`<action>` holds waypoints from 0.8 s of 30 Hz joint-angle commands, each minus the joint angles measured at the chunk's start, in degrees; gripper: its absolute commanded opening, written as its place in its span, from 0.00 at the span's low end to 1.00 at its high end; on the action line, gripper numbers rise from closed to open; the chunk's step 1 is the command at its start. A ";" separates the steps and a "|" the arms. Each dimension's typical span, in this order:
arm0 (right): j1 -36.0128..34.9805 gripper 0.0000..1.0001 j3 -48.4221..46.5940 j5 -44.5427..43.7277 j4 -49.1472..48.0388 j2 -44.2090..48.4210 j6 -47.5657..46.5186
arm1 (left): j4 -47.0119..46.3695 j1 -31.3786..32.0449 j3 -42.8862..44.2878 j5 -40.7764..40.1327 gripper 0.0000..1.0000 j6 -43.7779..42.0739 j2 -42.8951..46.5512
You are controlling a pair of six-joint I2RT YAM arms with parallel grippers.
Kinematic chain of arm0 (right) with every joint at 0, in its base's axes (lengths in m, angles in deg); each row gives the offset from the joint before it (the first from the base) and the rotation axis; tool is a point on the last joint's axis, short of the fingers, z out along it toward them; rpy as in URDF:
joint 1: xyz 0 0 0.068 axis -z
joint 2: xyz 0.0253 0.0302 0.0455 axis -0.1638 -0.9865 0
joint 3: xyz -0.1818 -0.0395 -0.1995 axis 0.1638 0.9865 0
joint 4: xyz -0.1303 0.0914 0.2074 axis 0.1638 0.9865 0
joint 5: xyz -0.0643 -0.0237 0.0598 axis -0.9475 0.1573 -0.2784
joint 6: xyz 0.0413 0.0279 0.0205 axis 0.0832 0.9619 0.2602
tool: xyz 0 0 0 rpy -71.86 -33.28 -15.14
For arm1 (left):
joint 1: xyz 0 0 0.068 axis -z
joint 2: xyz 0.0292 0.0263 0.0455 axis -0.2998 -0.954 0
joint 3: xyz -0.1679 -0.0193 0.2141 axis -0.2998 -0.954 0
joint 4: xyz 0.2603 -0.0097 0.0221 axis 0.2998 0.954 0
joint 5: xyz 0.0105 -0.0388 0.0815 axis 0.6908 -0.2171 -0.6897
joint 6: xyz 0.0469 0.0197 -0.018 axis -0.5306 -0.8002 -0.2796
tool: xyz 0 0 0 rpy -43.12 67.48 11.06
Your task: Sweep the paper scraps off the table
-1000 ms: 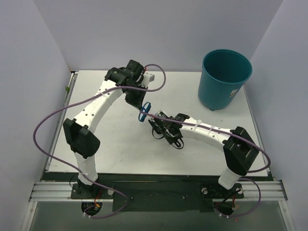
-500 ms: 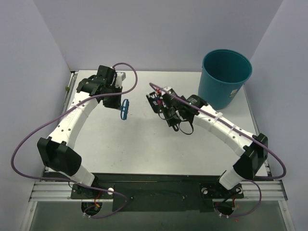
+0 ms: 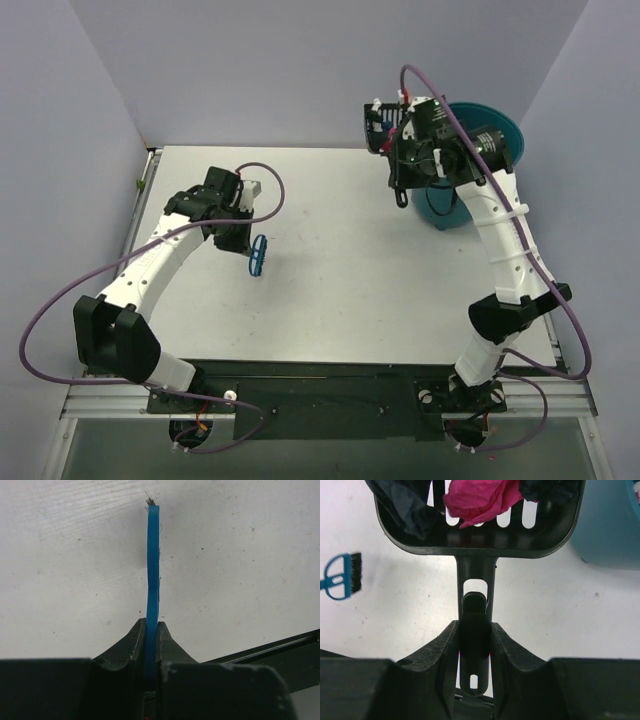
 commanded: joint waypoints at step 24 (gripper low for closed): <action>35.67 0.00 47.52 47.04 -79.26 14.41 51.53 | -11.27 -1.64 -9.73 2.21 0.00 -1.24 3.78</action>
